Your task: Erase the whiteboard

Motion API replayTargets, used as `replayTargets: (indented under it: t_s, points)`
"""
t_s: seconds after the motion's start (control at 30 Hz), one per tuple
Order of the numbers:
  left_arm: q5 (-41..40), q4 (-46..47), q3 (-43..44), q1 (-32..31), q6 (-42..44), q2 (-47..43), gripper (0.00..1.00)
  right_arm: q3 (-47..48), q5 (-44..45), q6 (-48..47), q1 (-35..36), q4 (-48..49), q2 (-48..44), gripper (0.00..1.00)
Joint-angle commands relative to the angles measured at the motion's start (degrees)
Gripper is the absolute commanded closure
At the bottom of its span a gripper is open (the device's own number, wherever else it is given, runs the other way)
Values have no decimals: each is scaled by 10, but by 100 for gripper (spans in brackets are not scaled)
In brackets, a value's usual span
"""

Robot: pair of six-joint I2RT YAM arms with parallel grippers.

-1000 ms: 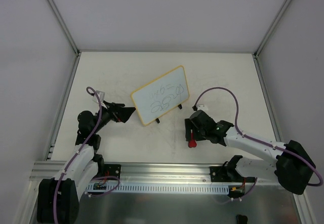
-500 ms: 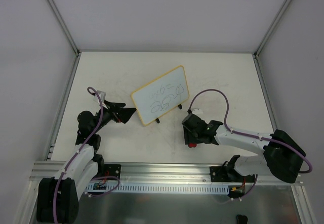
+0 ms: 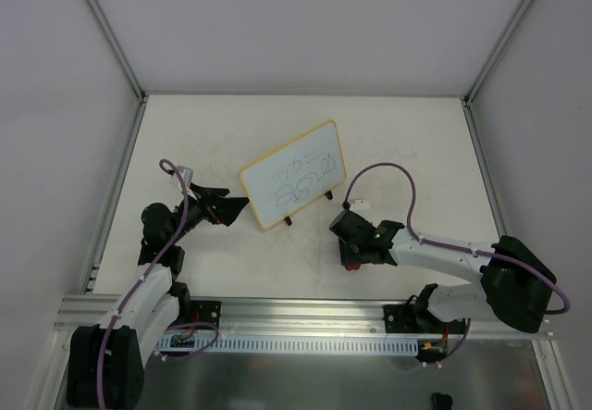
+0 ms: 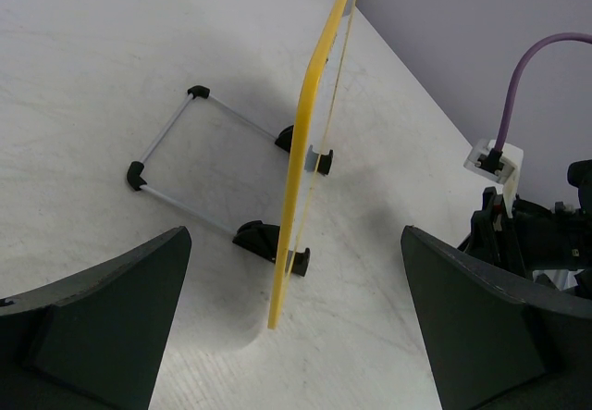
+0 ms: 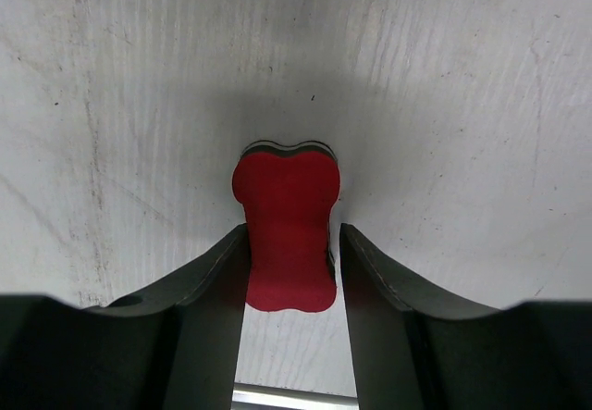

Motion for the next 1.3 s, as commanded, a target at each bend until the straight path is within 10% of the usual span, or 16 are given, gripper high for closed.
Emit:
replayTargets:
  t_s: [0.0, 0.4, 0.87, 1.27]
  points:
    - [16, 37, 16, -6, 14, -5, 1, 27, 34, 19, 11, -31, 4, 53]
    - [16, 34, 16, -8, 15, -8, 1, 32, 25, 19, 12, -26, 35, 56]
    - [12, 43, 23, -15, 27, 21, 1, 65, 22, -34, 13, 5, 2, 100]
    - [29, 126, 19, -68, 130, 91, 5, 134, 26, -150, 12, 136, -16, 100]
